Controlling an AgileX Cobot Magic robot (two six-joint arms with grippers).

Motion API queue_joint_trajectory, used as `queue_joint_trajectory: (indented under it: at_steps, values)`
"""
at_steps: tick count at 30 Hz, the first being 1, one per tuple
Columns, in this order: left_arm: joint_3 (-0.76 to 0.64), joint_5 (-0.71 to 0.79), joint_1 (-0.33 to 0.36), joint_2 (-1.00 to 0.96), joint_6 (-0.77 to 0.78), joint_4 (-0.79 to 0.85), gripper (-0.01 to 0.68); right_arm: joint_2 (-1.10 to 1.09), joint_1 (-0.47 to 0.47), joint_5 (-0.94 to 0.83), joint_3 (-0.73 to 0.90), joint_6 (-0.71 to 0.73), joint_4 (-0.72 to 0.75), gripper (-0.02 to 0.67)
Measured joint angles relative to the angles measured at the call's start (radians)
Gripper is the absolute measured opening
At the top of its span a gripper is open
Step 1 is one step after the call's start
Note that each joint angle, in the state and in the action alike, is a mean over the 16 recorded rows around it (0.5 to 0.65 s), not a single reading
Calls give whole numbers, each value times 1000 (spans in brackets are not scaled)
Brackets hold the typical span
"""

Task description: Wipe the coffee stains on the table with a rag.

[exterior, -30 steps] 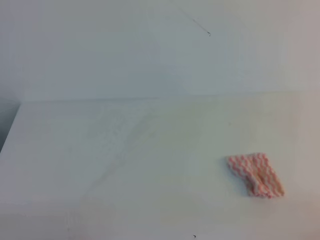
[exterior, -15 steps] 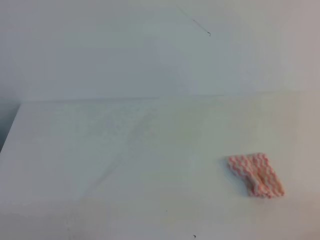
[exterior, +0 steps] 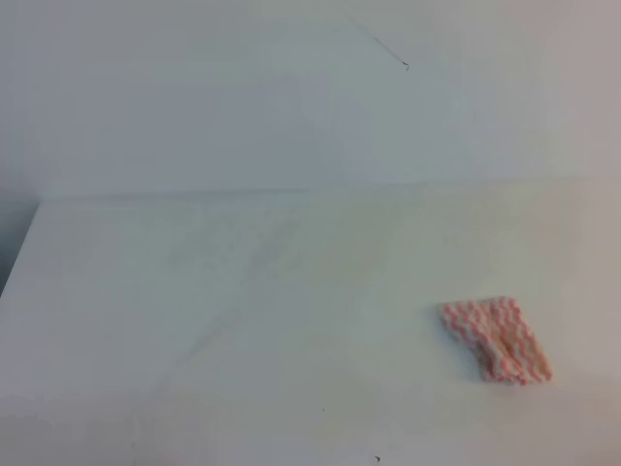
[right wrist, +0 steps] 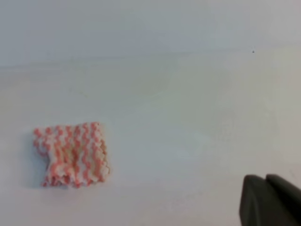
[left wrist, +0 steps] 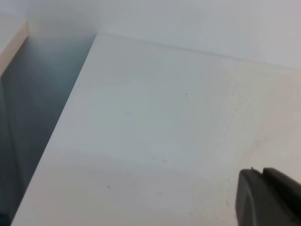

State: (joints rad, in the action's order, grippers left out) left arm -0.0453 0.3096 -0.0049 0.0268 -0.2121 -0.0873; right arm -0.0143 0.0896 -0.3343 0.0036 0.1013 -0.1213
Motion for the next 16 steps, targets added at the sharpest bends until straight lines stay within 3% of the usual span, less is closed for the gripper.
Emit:
queue_joint_trajectory:
  at_steps: [16]
  values:
    - [0, 0, 0, 0, 0, 0, 1, 0, -7, 3, 0, -9, 0, -4]
